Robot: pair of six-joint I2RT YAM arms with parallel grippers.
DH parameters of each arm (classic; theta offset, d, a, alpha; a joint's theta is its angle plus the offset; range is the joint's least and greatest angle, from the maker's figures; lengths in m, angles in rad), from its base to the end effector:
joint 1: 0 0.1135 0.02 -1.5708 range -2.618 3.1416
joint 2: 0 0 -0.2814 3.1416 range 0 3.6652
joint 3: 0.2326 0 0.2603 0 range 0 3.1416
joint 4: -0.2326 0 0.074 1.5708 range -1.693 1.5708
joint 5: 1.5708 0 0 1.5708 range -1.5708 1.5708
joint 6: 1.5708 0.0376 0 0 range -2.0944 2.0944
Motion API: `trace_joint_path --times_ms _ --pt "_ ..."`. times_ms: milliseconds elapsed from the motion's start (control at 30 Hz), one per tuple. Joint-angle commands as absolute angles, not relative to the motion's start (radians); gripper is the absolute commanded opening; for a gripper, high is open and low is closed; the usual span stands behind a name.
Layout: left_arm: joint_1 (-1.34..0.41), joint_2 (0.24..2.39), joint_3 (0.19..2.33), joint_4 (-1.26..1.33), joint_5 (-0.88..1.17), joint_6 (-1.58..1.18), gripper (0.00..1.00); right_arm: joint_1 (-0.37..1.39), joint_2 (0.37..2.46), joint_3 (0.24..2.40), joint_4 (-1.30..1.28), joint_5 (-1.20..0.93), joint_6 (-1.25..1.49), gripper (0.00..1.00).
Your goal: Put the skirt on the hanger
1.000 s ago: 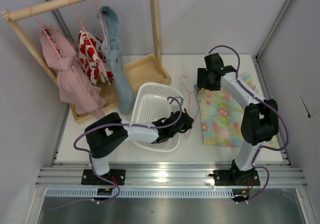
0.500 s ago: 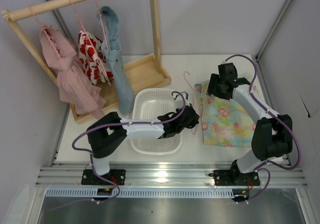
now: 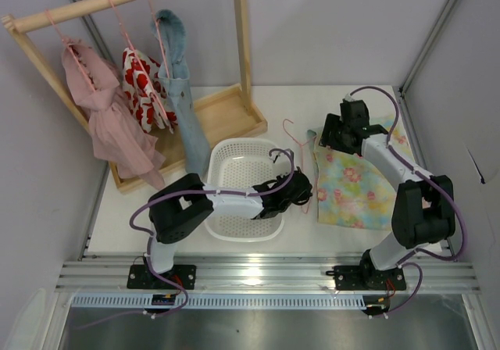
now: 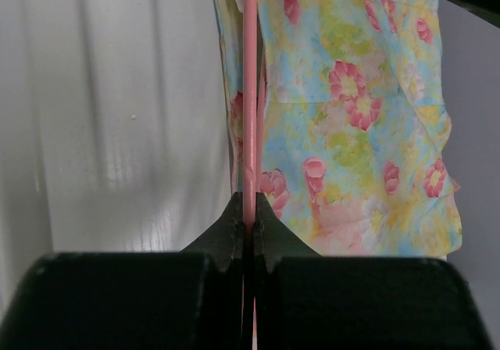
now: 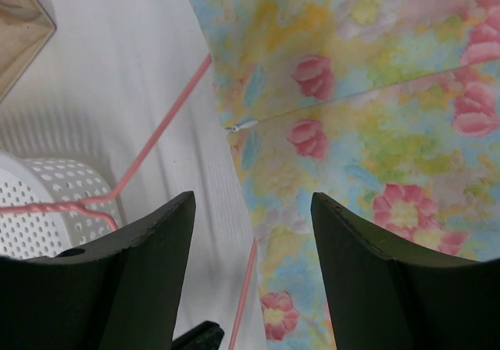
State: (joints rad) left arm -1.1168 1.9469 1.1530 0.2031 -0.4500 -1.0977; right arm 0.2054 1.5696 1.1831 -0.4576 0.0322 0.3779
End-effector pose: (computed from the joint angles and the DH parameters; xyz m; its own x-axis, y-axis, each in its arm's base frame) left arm 0.2047 -0.3822 0.1766 -0.6906 -0.4124 -0.5941 0.0791 0.7735 -0.6289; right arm 0.3439 0.0704 0.2716 -0.7475 0.2210 -0.6264 0.1000 0.9697 0.2228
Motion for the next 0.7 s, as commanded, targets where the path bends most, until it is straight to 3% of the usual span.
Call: trace_joint_path --times_ms 0,233,667 --pt "-1.131 1.956 1.12 0.328 -0.451 -1.066 0.0 0.207 1.626 1.227 -0.376 -0.017 0.362 0.67" --pt "-1.129 1.977 1.134 0.327 -0.45 -1.06 0.0 0.198 1.706 1.296 -0.315 -0.102 0.451 0.66" --pt "-1.129 1.993 1.135 0.357 -0.42 -1.022 0.0 0.239 1.663 1.167 -0.183 -0.224 0.505 0.65"
